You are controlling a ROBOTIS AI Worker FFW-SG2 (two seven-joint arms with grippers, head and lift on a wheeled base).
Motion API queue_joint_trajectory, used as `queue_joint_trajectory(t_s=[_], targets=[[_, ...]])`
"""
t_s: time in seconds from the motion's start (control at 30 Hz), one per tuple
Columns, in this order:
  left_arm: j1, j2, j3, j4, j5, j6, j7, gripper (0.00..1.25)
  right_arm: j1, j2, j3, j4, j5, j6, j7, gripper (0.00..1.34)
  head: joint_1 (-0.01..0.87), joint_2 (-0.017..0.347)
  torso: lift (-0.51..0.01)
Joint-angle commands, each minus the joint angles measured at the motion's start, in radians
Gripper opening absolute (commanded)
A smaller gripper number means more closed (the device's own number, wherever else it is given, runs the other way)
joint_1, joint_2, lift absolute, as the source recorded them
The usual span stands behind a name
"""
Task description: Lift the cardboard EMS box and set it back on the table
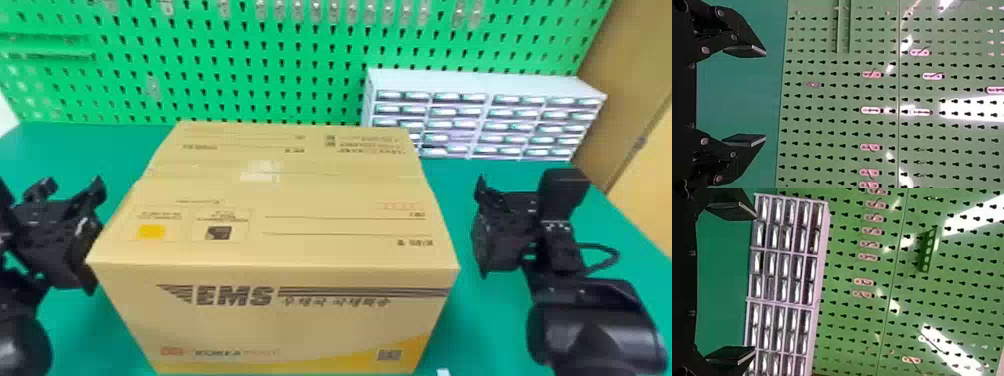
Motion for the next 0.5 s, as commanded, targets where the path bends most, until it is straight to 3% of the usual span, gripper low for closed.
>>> queue_joint_trajectory(t_s=[0.0, 0.2, 0.47], targets=[[-0.002, 0.0, -0.004, 0.0, -0.005, 0.0, -0.001, 0.76, -0.002, 0.018, 0.001, -0.009, 0.021, 0.003, -0.001, 1.26, 0.678, -0.015, -0.093], [-0.005, 0.0, -0.006, 0.0, -0.005, 0.0, -0.001, 0.76, -0.002, 0.047, -0.012, -0.015, 0.056, 0.003, 0.001, 1.28, 0.678, -0.015, -0.093], [-0.005, 0.0, -0.006, 0.0, -0.007, 0.0, 0.0, 0.76, 0.001, 0.029, 0.009, -0.02, 0.029, 0.018, 0.024, 1.29, 0.678, -0.015, -0.093]])
